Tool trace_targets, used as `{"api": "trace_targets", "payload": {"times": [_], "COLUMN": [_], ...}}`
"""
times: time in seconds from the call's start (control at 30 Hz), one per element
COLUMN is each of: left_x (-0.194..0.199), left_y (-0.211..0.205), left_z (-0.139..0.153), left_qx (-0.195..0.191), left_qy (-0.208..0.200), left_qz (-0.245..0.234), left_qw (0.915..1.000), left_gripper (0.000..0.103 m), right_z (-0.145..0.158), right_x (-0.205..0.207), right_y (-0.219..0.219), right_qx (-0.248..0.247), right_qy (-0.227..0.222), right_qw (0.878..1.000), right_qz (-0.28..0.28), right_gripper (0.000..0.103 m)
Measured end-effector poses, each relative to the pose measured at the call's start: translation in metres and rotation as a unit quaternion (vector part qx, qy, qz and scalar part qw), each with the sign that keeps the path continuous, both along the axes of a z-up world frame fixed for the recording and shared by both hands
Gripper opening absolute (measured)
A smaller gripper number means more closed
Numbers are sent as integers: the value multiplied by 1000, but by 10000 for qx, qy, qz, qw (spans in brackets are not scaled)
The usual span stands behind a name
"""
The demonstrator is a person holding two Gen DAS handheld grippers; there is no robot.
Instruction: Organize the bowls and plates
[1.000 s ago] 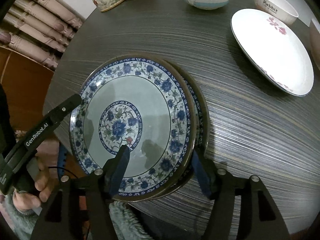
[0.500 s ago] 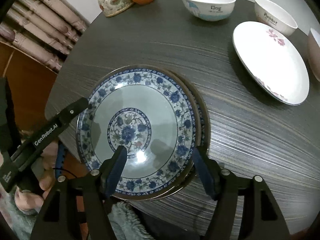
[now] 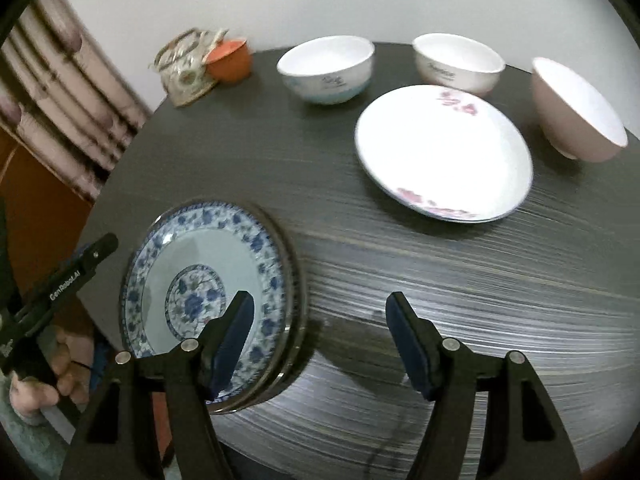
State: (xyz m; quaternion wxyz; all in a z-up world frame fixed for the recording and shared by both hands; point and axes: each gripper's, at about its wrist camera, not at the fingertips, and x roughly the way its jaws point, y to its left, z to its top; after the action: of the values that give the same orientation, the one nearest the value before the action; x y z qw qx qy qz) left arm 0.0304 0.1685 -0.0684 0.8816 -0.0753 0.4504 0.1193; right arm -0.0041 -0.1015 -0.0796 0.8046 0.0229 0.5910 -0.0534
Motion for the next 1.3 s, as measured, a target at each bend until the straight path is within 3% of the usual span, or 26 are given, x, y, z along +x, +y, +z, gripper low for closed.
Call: {"api": "trace_targets", "payload": {"times": [0.13,0.43,0.9,1.3], "left_x": [-2,-7,-6,-8], "left_y": [-9,-49,-151,-215], "left_z": [6,23,40,38], "left_qx": [405,839,570,521], "left_qy": [-112,-129,3,99], "left_qz": [-27,-367,-1186,-1698], "left_qw": [9991,9957,9913,9840], "left_gripper": [51,56,57,57], "right_z": [7,11,34,54], "right_x": [-4,-23,-47,-67], "right_y": [-17,-52,-91,-114], "right_qx": [-179,-50,188,52], "right_qy": [-219,-317,-665,-991], "right_qw": [9994,9978,9935,9899], "right_qz": [-174,-578,-907,-1012], "right_gripper": [66,66,66,66]}}
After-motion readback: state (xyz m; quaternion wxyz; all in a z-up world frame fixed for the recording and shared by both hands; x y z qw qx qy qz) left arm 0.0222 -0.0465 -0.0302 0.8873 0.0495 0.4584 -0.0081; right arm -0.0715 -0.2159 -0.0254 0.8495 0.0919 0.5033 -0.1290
